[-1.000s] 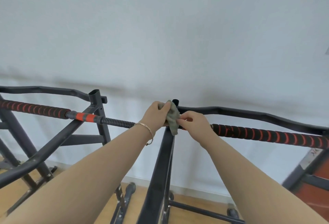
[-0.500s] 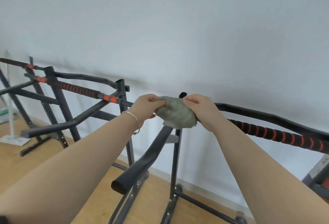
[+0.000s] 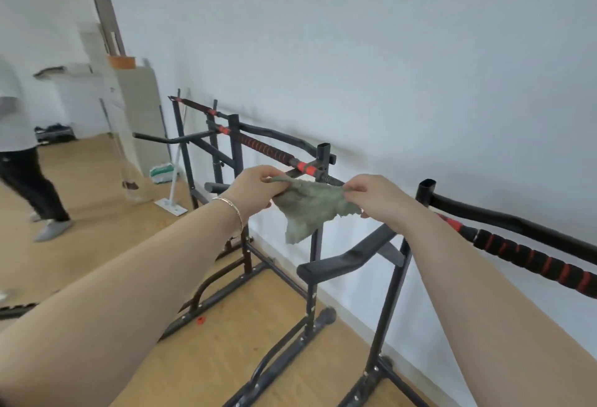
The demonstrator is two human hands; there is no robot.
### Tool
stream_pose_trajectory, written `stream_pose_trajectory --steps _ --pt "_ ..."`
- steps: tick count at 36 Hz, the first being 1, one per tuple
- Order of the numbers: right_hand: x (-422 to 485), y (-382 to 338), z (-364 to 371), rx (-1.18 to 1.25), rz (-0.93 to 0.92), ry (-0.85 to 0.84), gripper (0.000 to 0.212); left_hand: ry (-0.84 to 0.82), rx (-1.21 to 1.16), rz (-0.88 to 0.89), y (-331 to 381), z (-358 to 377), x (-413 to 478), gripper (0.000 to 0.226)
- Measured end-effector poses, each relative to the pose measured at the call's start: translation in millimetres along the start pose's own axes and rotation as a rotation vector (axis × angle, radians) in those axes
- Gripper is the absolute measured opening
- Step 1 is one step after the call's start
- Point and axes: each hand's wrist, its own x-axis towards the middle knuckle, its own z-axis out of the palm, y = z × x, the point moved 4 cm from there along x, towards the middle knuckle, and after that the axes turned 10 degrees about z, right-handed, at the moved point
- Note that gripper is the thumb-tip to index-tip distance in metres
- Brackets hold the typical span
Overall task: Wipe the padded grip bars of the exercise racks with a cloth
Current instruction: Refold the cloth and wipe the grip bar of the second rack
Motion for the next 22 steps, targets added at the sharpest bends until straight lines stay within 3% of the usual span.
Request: stream_pose_trajectory --steps 11,17,22 --pt "5 -95 93 0.076 -0.024 -0.010 0.014 0.162 0.009 -0.095 -66 -115 -34 0.006" --pt "10 -152 160 -0.169 -0.077 0.061 0.038 0.192 -0.002 -0.148 -104 -186 -42 0.012" --pt "31 -173 220 -0.077 -0.055 0.084 0.029 0.152 0.048 -0.163 -147 -243 -50 0.011"
